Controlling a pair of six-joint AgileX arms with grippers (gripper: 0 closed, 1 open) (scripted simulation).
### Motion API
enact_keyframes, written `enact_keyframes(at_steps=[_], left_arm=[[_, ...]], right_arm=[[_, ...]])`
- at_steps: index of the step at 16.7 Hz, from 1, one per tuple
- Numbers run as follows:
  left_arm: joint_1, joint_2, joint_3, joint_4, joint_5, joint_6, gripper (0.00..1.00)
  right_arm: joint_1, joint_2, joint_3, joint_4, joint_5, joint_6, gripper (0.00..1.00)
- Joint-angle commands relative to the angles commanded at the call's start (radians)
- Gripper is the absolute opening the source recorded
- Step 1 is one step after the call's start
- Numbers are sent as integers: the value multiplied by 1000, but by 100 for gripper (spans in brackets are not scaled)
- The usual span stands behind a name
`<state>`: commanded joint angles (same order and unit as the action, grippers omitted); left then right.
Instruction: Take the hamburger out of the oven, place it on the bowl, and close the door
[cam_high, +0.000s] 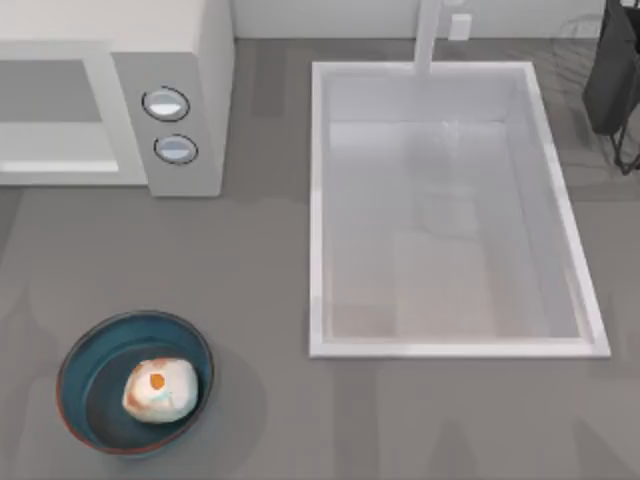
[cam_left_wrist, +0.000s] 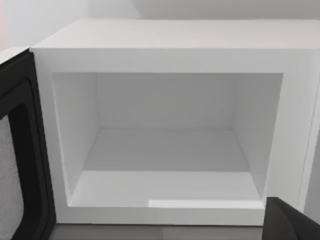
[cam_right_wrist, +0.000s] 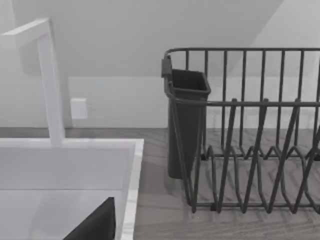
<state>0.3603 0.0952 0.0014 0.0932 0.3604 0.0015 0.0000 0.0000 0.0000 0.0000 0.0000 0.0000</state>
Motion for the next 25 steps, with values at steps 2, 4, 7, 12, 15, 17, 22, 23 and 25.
enact_keyframes(at_steps=[2,4,7,12,15,17,22,23,25], left_arm=[[-3,-4,-1,-1,-3,1,0],[14,-17,-3,-13,14,1,0],[116,-70,-13,-56,116,-1,0],[214,-137,-24,-111,214,-2,0],[213,-131,-19,-105,213,-1,0],[236,-94,-10,-72,236,0,0],[326,137,37,93,327,4,0],[341,183,47,127,342,5,0],[361,246,62,179,363,6,0]], right_arm=[[0,0,0,0,0,0,100],[0,0,0,0,0,0,100],[0,0,0,0,0,0,100],[0,0,0,0,0,0,100],[0,0,0,0,0,0,100],[0,0,0,0,0,0,100],[0,0,0,0,0,0,100],[0,0,0,0,0,0,100],[0,0,0,0,0,0,100]])
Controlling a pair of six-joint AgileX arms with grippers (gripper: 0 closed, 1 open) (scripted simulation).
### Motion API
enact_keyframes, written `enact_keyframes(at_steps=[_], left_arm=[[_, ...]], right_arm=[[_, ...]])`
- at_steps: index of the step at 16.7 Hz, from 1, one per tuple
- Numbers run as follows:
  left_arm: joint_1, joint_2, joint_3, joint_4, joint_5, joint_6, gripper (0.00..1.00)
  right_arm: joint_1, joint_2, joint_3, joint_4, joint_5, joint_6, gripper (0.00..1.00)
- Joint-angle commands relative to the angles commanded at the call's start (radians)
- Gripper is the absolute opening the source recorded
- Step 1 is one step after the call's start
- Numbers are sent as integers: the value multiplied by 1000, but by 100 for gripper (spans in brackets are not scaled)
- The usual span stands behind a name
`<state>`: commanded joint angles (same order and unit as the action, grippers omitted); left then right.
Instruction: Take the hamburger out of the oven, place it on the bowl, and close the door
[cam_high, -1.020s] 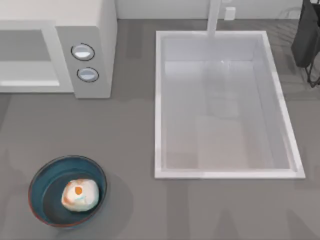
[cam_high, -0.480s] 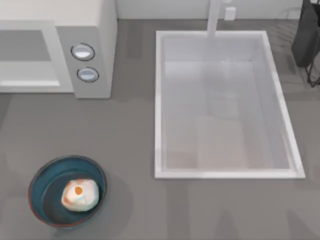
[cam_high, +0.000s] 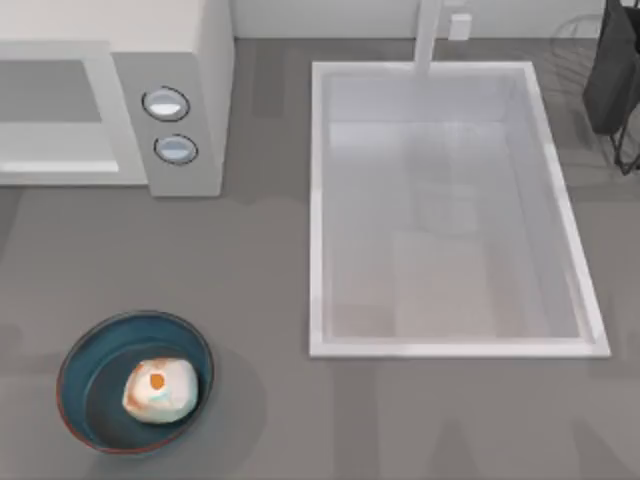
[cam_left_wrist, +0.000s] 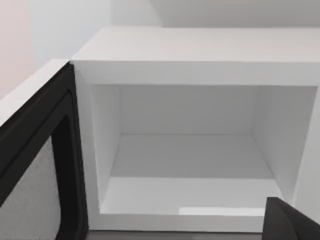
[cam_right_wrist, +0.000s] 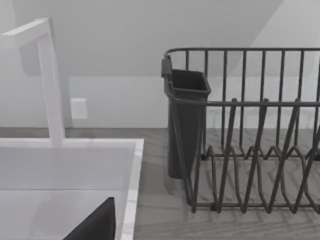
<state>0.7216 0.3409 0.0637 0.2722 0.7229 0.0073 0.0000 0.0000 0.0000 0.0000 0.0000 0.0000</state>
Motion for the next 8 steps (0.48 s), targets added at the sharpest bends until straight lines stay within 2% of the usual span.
enact_keyframes(at_steps=[8], left_arm=[[-1,50,35,-13,-5,32,0]], right_arm=[[0,0,0,0,0,0,100]])
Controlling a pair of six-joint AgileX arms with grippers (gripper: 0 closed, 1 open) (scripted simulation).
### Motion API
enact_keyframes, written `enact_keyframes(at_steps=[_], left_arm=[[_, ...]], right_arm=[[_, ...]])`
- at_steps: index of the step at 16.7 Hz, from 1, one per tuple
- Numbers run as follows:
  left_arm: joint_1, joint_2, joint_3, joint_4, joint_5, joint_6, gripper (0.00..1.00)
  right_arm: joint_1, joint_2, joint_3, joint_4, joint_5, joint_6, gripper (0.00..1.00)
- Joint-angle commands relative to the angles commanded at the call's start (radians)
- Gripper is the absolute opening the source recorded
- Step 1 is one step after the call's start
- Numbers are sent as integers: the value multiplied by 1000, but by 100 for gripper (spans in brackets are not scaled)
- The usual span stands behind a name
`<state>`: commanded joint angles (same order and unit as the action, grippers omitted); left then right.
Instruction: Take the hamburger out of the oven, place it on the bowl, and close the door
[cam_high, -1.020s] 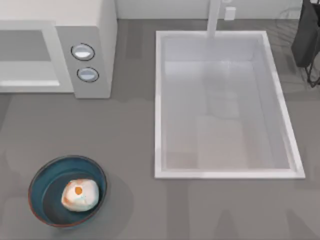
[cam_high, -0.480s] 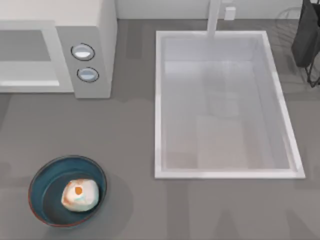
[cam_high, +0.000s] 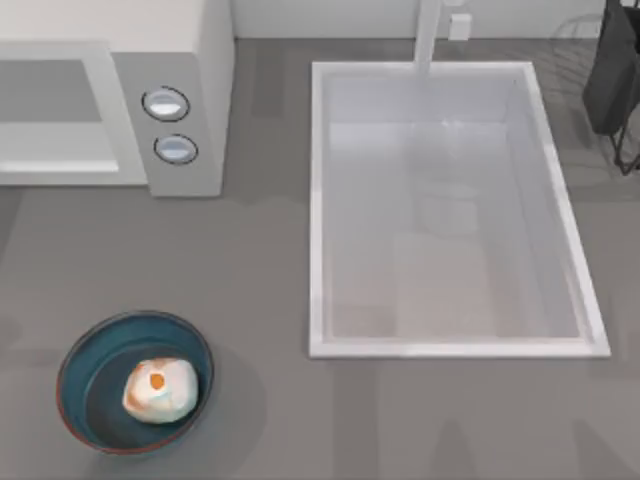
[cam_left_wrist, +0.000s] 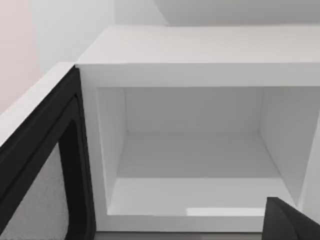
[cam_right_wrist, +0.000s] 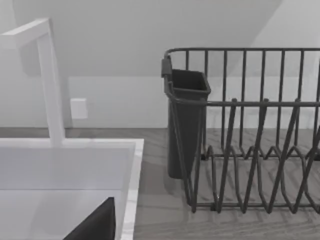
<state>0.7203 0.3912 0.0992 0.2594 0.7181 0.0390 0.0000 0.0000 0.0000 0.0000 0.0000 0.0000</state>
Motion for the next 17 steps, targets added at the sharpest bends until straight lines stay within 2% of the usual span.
enact_keyframes(at_steps=[3,7,13,17], left_arm=[[3,128,128,-98,-19,120,0],[44,441,445,-305,-39,377,0],[169,1043,1016,-702,-56,719,0],[270,1290,1237,-931,-55,837,0]], right_arm=[[0,0,0,0,0,0,100],[0,0,0,0,0,0,100],[0,0,0,0,0,0,100],[0,0,0,0,0,0,100]])
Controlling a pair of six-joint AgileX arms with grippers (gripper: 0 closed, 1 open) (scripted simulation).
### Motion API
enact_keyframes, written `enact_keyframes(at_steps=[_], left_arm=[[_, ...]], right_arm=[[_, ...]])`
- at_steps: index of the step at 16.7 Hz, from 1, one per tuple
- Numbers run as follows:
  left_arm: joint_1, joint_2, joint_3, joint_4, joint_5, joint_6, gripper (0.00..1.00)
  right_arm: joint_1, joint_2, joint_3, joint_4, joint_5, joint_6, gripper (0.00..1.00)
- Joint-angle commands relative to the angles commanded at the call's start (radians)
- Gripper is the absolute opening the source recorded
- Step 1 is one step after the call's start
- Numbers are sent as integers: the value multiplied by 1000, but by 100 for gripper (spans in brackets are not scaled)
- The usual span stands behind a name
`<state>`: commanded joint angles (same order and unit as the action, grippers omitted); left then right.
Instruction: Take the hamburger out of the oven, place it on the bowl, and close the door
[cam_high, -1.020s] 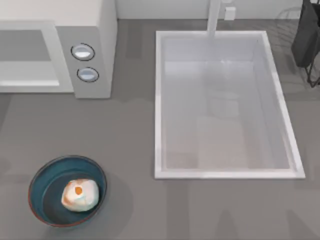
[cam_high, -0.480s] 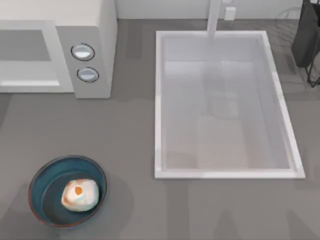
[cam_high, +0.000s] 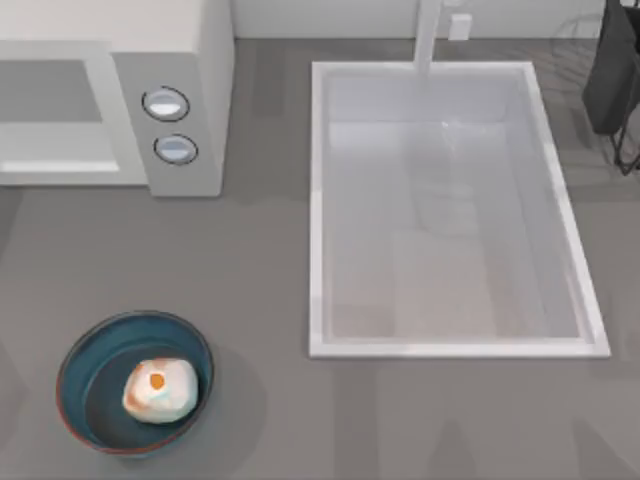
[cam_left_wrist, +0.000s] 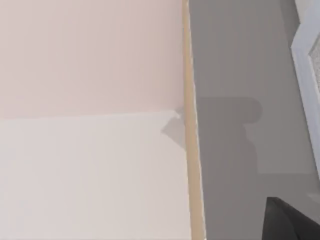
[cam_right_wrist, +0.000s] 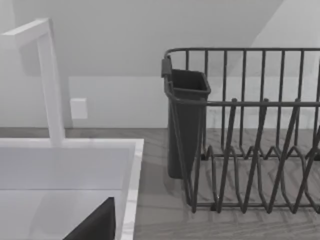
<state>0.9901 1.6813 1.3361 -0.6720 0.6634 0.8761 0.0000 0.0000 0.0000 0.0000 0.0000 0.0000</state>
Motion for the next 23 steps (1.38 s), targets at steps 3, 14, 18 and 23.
enact_keyframes(at_steps=[3,14,18,23], left_arm=[[55,77,59,-86,8,45,0],[61,135,-56,81,10,52,0],[64,191,-177,259,12,55,0],[61,198,-202,284,12,55,0]], right_arm=[[0,0,0,0,0,0,100],[0,0,0,0,0,0,100],[0,0,0,0,0,0,100],[0,0,0,0,0,0,100]])
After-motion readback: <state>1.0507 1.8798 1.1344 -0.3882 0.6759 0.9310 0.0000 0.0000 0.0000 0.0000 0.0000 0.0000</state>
